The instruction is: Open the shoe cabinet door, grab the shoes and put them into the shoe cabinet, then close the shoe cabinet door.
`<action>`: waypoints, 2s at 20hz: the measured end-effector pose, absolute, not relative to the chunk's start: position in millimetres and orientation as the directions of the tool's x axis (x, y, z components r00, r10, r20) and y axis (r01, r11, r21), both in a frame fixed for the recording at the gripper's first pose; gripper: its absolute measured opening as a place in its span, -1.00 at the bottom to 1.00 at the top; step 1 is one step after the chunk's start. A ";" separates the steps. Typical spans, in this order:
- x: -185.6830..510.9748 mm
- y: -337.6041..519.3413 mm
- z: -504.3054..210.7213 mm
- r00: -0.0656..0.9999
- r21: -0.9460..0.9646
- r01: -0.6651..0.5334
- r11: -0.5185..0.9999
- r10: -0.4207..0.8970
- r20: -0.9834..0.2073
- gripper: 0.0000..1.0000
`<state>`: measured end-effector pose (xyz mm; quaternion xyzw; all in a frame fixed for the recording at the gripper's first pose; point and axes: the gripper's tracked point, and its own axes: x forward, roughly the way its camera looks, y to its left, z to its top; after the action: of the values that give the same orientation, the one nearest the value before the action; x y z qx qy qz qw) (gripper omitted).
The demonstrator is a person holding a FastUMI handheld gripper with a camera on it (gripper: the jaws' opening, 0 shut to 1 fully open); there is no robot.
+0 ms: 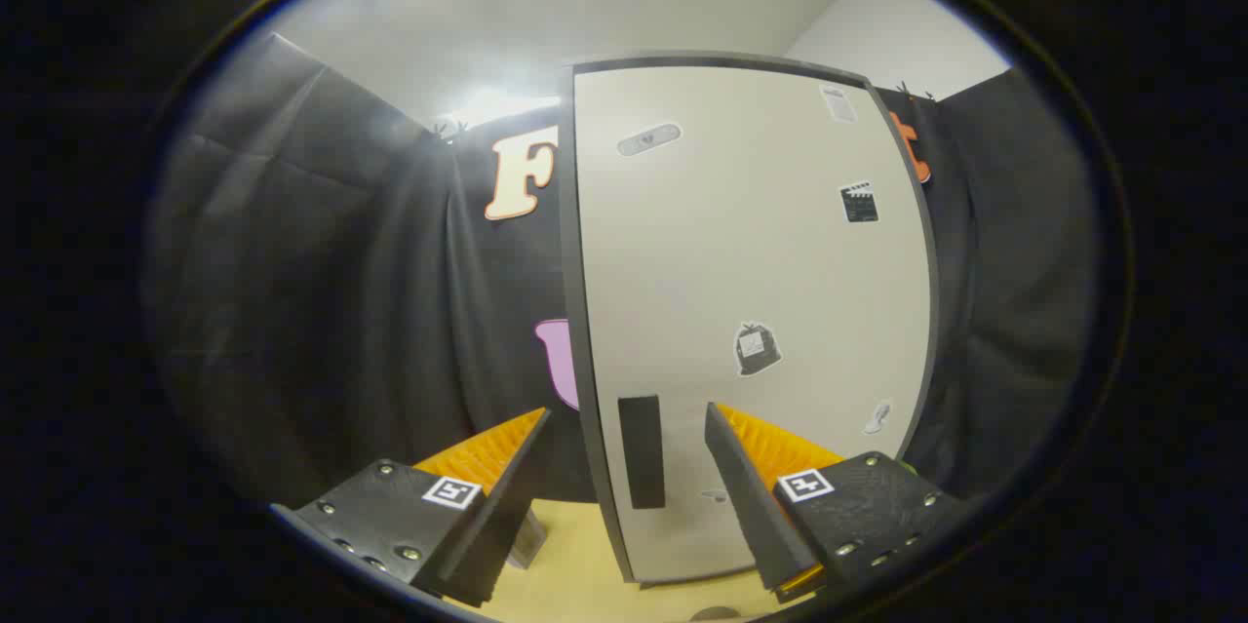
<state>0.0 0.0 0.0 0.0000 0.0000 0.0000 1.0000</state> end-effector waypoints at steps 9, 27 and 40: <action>9.0 -2.7 -4.2 1.000 -0.004 0.013 1.000 -0.013 -0.005 0.90; 80.2 -5.0 -61.2 0.997 -0.022 0.017 1.000 -0.019 -0.076 -0.01; 36.8 -21.6 -59.1 0.988 -0.028 0.148 0.989 -0.149 -0.031 -0.43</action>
<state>36.8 -21.6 -59.1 -0.0128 0.0164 -0.0746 0.9970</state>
